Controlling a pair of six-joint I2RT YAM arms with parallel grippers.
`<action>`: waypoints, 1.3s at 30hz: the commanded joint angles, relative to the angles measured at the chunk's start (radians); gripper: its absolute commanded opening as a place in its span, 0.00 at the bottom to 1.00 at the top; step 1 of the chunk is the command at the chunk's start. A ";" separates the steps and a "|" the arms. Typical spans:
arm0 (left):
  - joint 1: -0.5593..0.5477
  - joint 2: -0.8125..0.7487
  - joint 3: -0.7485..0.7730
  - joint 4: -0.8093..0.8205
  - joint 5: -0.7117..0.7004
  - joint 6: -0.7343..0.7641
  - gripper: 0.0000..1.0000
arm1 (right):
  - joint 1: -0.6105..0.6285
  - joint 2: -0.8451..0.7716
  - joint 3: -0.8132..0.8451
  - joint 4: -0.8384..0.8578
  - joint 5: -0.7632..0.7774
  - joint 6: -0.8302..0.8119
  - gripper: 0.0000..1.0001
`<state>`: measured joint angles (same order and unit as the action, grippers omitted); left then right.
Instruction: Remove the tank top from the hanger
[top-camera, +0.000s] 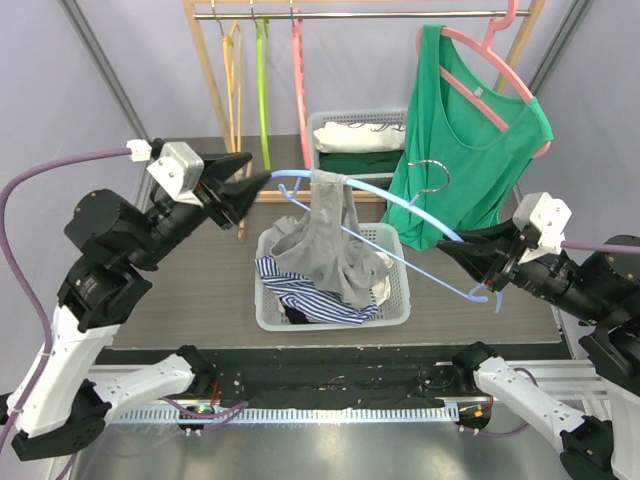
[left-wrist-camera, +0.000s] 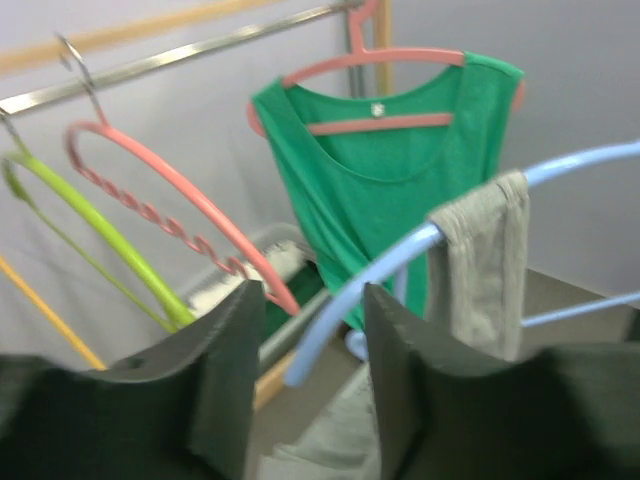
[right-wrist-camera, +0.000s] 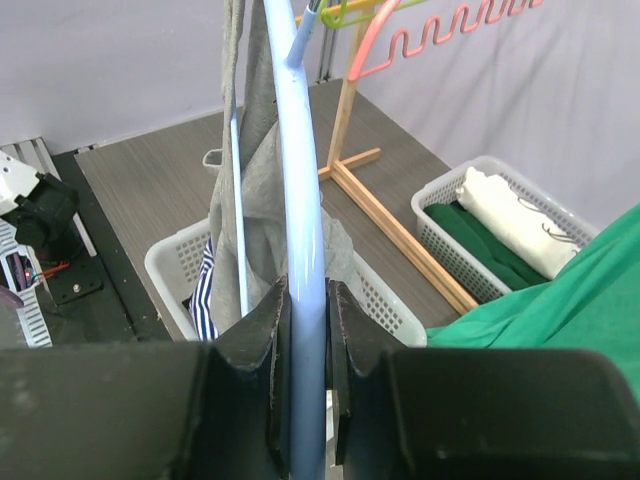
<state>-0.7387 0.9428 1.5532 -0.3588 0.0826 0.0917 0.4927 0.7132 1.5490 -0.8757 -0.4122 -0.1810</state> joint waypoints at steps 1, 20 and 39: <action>0.010 -0.013 -0.087 -0.037 0.123 -0.113 0.56 | -0.003 0.026 0.052 0.072 0.006 0.017 0.01; -0.056 0.067 -0.088 -0.002 0.272 -0.162 0.56 | -0.003 0.095 -0.007 0.146 -0.007 0.002 0.01; -0.059 0.004 -0.154 -0.031 0.163 -0.049 0.47 | -0.003 0.111 -0.043 0.187 0.039 -0.008 0.01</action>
<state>-0.7921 0.9245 1.4273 -0.4000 0.2199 0.0998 0.4892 0.8398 1.4826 -0.8177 -0.3759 -0.2016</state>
